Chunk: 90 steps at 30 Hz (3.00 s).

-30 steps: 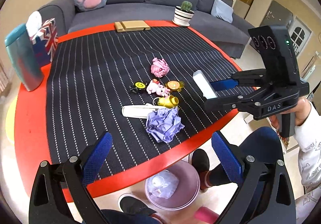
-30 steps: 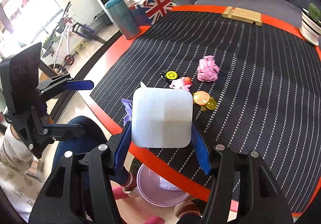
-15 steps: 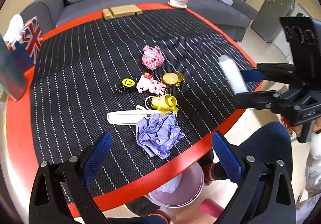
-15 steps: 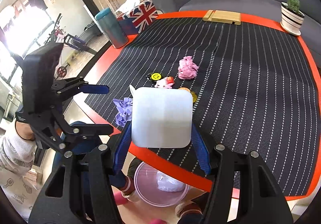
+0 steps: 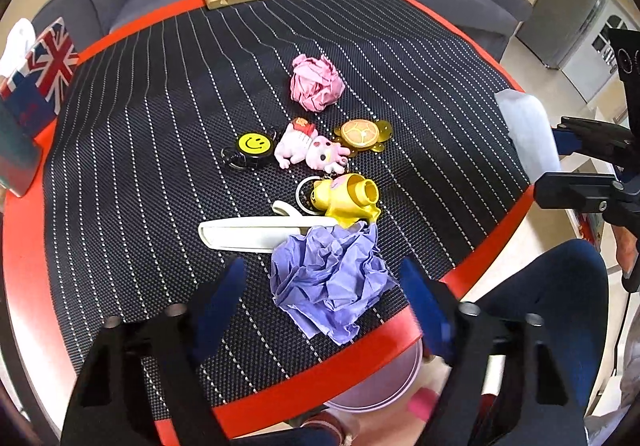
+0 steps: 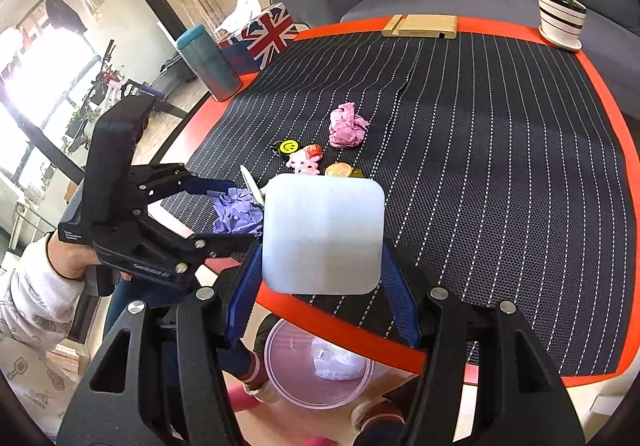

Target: Collect trash

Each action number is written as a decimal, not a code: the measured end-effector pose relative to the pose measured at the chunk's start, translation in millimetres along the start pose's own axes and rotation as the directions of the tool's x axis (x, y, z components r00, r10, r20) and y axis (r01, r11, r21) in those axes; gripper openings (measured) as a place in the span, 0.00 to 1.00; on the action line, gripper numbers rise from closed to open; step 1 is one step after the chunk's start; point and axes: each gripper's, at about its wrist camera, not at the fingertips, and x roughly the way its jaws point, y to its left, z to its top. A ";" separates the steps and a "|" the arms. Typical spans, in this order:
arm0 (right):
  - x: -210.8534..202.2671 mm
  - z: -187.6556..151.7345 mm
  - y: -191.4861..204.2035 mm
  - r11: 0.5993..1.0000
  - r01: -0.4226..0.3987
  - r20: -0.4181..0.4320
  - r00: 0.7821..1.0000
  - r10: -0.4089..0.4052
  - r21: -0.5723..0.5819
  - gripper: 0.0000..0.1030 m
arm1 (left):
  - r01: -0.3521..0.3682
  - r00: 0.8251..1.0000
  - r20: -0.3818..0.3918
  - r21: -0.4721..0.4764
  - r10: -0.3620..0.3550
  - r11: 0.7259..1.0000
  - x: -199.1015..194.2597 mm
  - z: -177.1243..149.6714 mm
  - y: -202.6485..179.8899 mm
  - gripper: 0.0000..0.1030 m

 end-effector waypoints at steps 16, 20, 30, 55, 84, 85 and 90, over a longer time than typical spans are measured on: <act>-0.2 -0.3 2.5 1.000 0.011 0.015 1.000 -0.011 -0.002 0.56 | 0.025 0.998 0.053 0.014 -0.025 1.000 -24.4 -7.7 -3.5 0.38; -3.5 -0.8 9.1 1.000 0.026 0.019 0.999 -0.026 -0.015 0.56 | 0.034 0.997 0.075 0.016 -0.035 0.999 -37.7 -12.5 -4.6 0.38; -14.3 -7.0 33.1 0.994 0.084 0.013 0.996 -0.083 -0.071 0.56 | 0.063 0.991 0.113 0.043 -0.068 0.997 -67.1 -28.0 -13.9 0.38; -49.6 -66.8 91.9 0.969 0.185 0.038 0.983 -0.181 -0.162 0.56 | 0.107 0.985 0.122 0.140 -0.124 0.984 -84.5 -86.5 -69.6 0.38; -49.3 -80.8 103.6 0.969 0.183 0.031 0.983 -0.181 -0.165 0.56 | 0.058 0.979 0.189 0.063 -0.069 0.996 -98.9 -98.1 -50.9 0.93; -49.2 -81.0 103.4 0.969 0.184 0.030 0.983 -0.182 -0.167 0.56 | 0.054 0.979 0.193 0.060 -0.064 0.997 -100.4 -98.9 -49.1 0.93; -45.5 -83.5 108.5 0.967 0.180 0.015 0.984 -0.180 -0.181 0.56 | 0.036 0.978 0.204 0.042 -0.044 0.998 -107.8 -103.4 -39.6 0.93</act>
